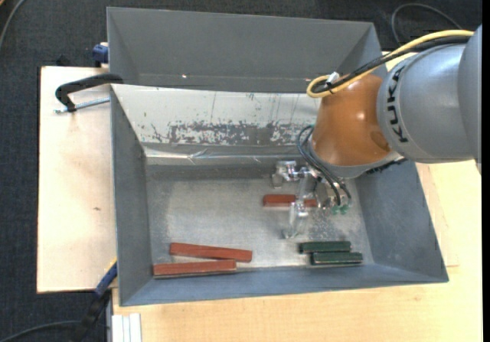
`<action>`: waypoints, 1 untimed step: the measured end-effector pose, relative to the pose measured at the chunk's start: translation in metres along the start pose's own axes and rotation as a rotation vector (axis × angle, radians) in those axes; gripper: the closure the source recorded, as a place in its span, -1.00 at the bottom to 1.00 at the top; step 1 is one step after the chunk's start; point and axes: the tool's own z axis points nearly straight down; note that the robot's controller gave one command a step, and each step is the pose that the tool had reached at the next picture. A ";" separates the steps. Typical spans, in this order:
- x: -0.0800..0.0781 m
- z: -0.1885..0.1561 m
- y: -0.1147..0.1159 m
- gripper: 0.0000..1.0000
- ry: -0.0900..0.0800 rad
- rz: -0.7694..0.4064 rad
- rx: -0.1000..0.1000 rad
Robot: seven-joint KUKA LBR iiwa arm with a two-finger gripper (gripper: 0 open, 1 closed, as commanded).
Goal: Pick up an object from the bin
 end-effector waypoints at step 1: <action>0.000 -0.004 0.002 1.00 -0.001 -0.001 -0.002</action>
Offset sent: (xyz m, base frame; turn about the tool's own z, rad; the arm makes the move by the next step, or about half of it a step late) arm 0.0000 0.0000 0.0000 0.0000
